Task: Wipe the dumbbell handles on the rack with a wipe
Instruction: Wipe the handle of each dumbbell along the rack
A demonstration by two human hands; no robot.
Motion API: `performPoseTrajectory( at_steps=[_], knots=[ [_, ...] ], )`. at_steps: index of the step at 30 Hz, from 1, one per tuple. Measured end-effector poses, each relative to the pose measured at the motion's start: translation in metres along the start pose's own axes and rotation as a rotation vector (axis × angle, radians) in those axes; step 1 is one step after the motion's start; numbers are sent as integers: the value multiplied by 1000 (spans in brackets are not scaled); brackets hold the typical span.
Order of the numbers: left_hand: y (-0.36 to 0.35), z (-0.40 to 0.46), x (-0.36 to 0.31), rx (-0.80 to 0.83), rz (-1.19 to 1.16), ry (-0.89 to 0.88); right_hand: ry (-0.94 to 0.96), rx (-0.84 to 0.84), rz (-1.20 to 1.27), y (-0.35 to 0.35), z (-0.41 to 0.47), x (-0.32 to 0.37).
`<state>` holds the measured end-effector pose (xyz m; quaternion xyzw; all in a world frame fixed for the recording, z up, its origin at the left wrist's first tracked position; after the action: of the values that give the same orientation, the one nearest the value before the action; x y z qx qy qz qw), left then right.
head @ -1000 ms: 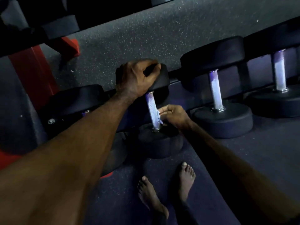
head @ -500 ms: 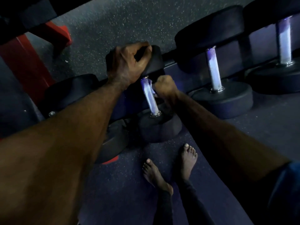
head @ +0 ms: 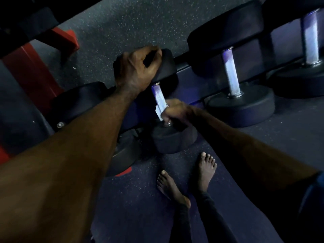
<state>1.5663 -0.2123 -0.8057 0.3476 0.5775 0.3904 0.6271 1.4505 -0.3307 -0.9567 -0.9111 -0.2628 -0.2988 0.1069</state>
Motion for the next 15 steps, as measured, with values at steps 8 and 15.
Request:
performPoseTrajectory(
  at_steps=[8,15],
  knots=[
    [0,1,1,-3,-7,-24,-14,-299,-75,7,21,9],
    [1,-1,1,6,-17,-17,-33,-293,-85,15,16,24]
  ],
)
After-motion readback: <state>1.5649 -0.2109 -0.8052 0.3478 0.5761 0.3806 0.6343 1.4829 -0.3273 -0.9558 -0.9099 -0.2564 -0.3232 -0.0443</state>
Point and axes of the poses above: each hand's wrist, its own z-axis towards the middle knuckle, its own y-axis out of the back of the hand, x = y × z, the point moved 10 cm from there along z, towards the middle knuckle, and after that the axes turned 1 degree about x, right-handed, at the moved point
